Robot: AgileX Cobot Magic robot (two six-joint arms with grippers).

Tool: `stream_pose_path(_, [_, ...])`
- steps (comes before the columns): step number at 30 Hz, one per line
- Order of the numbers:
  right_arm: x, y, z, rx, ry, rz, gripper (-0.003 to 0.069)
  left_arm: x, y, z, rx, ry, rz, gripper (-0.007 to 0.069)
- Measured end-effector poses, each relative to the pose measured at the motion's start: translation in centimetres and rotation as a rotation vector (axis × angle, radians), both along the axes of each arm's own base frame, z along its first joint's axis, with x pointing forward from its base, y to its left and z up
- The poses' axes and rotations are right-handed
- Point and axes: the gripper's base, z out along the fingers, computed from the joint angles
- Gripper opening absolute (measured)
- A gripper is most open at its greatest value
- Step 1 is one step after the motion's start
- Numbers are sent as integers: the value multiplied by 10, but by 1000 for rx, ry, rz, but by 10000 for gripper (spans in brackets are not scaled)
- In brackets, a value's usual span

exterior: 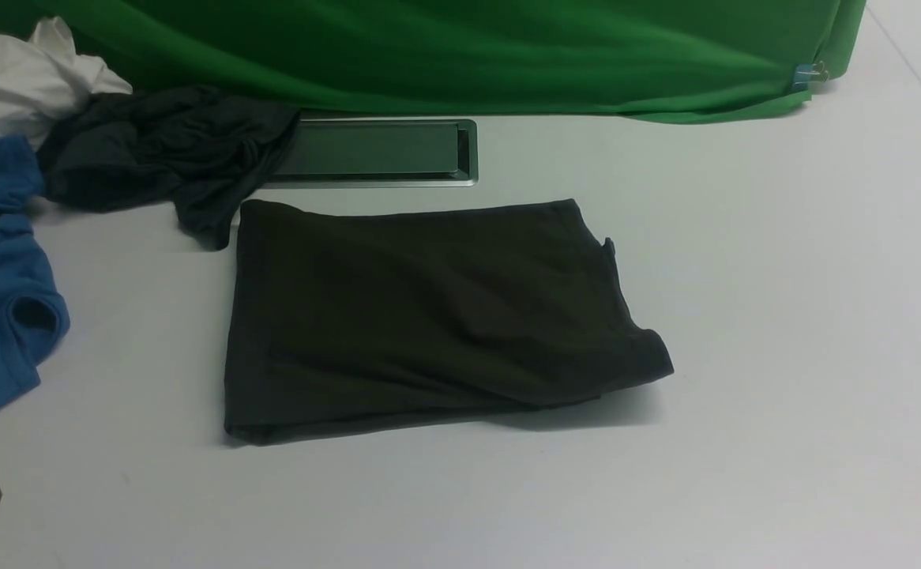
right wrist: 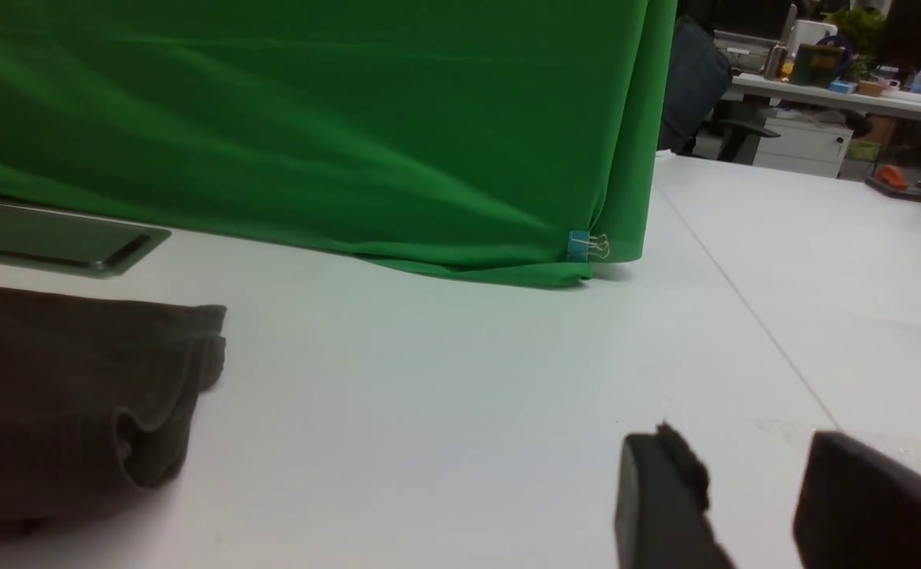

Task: Fold a long-sleeved shirt on a white desktop.

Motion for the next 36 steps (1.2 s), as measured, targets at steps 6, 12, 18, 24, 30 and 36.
stream_pose_path(6, [0, 0, 0, 0, 0, 0, 244, 0, 0, 1, 2, -13, 1, 36])
stream_pose_path(12, [0, 0, 0, 0, 0, 0, 244, 0, 0, 1, 2, -13, 1, 36])
stream_pose_path(18, [0, 0, 0, 0, 0, 0, 244, 0, 0, 1, 2, -14, 1, 36])
stream_pose_path(24, [0, 0, 0, 0, 0, 0, 244, 0, 0, 1, 2, -14, 1, 36])
stream_pose_path(30, [0, 0, 0, 1, 0, 0, 244, 0, 0, 1, 2, -14, 1, 36])
stream_pose_path(36, [0, 0, 0, 1, 0, 0, 244, 0, 0, 1, 2, -14, 1, 36])
